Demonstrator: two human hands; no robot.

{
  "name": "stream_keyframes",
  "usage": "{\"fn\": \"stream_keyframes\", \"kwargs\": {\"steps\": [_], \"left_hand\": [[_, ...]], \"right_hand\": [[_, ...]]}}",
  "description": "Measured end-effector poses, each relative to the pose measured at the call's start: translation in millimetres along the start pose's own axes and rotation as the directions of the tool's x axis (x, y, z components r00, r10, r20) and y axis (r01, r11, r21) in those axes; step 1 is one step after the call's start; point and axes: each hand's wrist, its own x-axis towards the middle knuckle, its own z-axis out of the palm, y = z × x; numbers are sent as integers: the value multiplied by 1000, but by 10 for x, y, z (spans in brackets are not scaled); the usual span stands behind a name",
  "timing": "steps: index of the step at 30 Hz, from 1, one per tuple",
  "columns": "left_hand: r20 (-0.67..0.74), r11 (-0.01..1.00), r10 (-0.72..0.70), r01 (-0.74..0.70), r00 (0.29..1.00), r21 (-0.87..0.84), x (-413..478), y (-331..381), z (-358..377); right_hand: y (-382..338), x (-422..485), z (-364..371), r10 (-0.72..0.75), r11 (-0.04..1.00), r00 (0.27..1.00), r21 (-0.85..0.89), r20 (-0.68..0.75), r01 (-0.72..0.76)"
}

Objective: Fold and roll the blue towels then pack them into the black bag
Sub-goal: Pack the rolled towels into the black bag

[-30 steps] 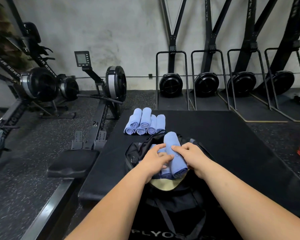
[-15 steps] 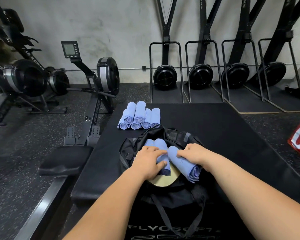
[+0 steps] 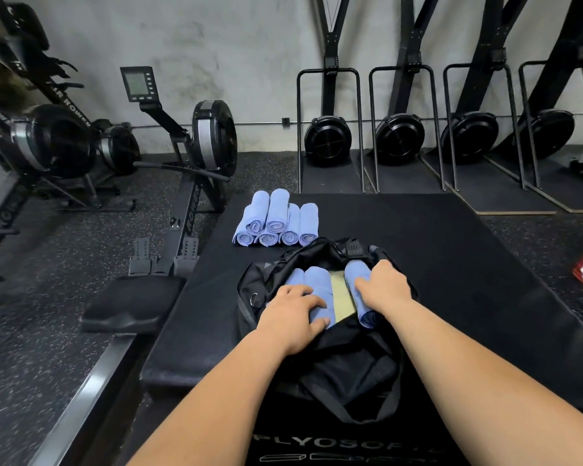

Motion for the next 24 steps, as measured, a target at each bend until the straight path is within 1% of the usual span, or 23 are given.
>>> {"fn": "stream_keyframes", "kwargs": {"steps": [1, 4, 6, 9, 11, 13, 14, 17, 18, 19, 20, 21, 22, 24], "left_hand": [[4, 1000, -1, 1, 1000, -3, 4, 1, -11], [40, 1000, -8, 8, 999, -16, 6, -7, -45], [58, 1000, -1, 3, 998, -31, -3, -23, -63], [66, 999, 9, -6, 998, -49, -20, -36, -70], [75, 999, 8, -4, 997, -41, -17, -25, -91], [85, 1000, 17, -16, 996, -7, -4, -4, -129], [66, 999, 33, -34, 997, 11, 14, 9, -146], [-107, 988, 151, -148, 983, 38, 75, 46, -179], [-124, 981, 195, -192, 973, 32, 100, 63, -170], [-87, 974, 224, -225, 971, -3, 121, 98, -155], [-22, 971, 235, -236, 972, -49, 141, 134, -129], [52, 973, 227, -223, 973, -67, 145, 180, -102], [104, 977, 215, -212, 971, -37, 153, 220, -69], [142, 970, 206, -221, 968, 103, 164, 255, -37]], "right_hand": [[-33, -14, 58, -50, 998, 998, -39, 29, 51], [-108, -55, 218, -168, 976, 968, -110, 189, 190], [-114, -32, 233, -186, 976, 963, -79, 195, 204], [-58, 4, 199, -169, 986, 976, 10, 140, 169], [-27, -16, 181, -189, 982, 965, 22, 183, 188], [-1, -54, 141, -251, 966, 931, 0, 266, 260], [15, -66, 91, -287, 950, 908, -30, 306, 311], [87, -50, -98, -364, 878, 844, -157, 394, 453], [116, -55, -159, -379, 853, 827, -189, 414, 486], [162, -63, -205, -391, 834, 820, -217, 418, 508], [192, -81, -248, -393, 820, 822, -248, 412, 516], [224, -98, -279, -392, 807, 828, -282, 400, 518], [243, -127, -314, -388, 792, 836, -324, 389, 518], [252, -169, -375, -389, 756, 837, -387, 383, 529]]}}
